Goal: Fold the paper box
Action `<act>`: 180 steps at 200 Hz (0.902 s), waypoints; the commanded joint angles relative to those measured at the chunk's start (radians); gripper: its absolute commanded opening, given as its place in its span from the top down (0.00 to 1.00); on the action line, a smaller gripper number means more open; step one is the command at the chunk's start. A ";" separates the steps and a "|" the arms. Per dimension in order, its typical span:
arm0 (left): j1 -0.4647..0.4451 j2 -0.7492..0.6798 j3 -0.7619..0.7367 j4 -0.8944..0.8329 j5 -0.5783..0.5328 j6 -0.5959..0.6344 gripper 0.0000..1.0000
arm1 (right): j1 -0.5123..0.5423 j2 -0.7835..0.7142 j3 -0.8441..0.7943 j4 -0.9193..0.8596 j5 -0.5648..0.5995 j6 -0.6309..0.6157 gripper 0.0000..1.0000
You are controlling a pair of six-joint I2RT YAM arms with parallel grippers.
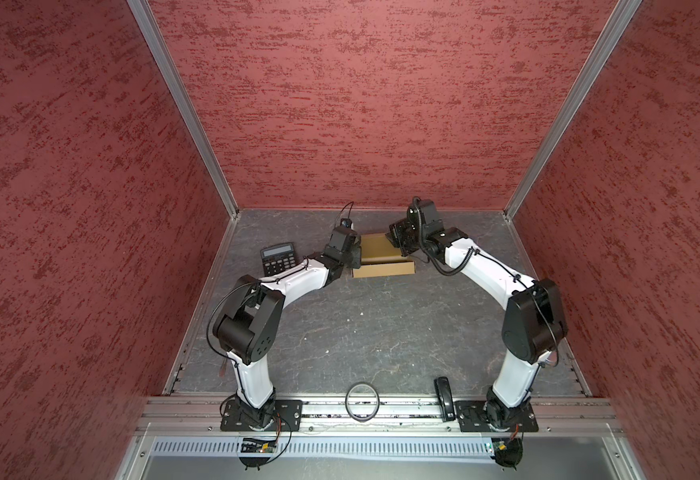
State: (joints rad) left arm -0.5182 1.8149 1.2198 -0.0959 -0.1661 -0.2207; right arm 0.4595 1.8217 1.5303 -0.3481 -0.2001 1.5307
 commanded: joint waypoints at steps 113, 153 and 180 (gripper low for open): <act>0.003 0.012 0.038 -0.015 -0.001 -0.006 0.91 | 0.010 0.017 -0.022 0.028 -0.010 0.076 1.00; 0.004 0.003 0.030 -0.013 -0.006 -0.011 0.85 | 0.012 0.014 -0.025 0.030 -0.008 0.076 1.00; 0.004 -0.003 0.026 -0.013 -0.008 -0.011 0.84 | 0.011 0.012 -0.030 0.034 -0.008 0.075 1.00</act>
State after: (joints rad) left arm -0.5156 1.8271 1.2392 -0.1074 -0.1654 -0.2310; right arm 0.4610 1.8256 1.5223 -0.3153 -0.2070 1.5375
